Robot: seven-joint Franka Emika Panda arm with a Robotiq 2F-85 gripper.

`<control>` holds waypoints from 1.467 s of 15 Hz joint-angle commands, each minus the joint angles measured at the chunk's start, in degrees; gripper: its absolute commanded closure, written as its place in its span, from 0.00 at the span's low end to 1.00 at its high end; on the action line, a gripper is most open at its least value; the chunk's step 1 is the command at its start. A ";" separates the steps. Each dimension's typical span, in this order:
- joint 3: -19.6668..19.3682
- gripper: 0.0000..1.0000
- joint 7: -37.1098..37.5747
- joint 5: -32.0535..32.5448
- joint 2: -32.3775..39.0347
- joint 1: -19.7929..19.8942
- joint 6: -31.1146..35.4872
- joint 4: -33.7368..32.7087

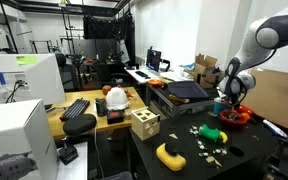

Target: Put one of the candies in the orange bowl

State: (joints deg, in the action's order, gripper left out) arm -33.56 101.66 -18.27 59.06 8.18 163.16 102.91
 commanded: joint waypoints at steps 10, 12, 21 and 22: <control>8.09 0.00 -13.71 9.29 -13.04 -7.90 -0.70 11.24; 9.74 0.00 -17.14 10.63 -15.55 -9.31 -2.12 13.11; 15.77 0.00 -39.63 15.09 -24.75 -9.01 -6.95 20.14; 15.89 0.00 -42.44 15.66 -25.73 -9.07 -7.52 20.86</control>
State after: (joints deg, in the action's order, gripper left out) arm -18.83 66.28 -4.88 38.81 -1.91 158.18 119.51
